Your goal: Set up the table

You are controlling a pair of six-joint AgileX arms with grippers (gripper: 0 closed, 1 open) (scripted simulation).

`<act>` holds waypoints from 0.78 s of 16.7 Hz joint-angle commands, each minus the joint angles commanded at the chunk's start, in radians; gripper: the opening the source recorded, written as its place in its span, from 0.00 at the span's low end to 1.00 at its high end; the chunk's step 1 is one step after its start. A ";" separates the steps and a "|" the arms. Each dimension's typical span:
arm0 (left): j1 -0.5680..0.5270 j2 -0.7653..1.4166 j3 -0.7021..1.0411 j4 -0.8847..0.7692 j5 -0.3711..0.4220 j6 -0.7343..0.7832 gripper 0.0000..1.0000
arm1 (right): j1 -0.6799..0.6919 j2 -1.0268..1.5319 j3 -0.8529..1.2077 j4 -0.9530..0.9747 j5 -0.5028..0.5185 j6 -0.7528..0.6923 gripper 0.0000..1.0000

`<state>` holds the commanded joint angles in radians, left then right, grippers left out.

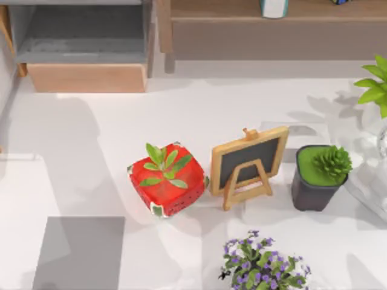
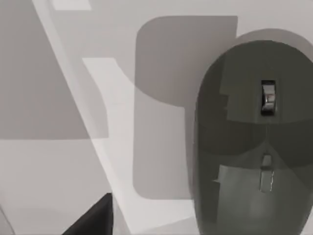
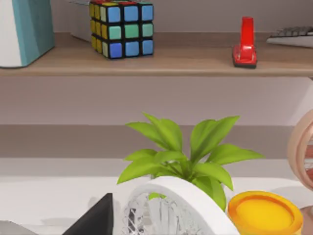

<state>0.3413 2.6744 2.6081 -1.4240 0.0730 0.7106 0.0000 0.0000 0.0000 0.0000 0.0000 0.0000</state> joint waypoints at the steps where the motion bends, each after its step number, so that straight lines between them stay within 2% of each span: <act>1: 0.000 0.000 0.000 0.000 0.000 0.000 1.00 | 0.000 0.000 0.000 0.000 0.000 0.000 1.00; 13: 0.000 -0.014 -0.118 0.108 0.000 -0.002 1.00 | 0.000 0.000 0.000 0.000 0.000 0.000 1.00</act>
<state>0.3417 2.6608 2.4902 -1.3162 0.0726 0.7087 0.0000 0.0000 0.0000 0.0000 0.0000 0.0000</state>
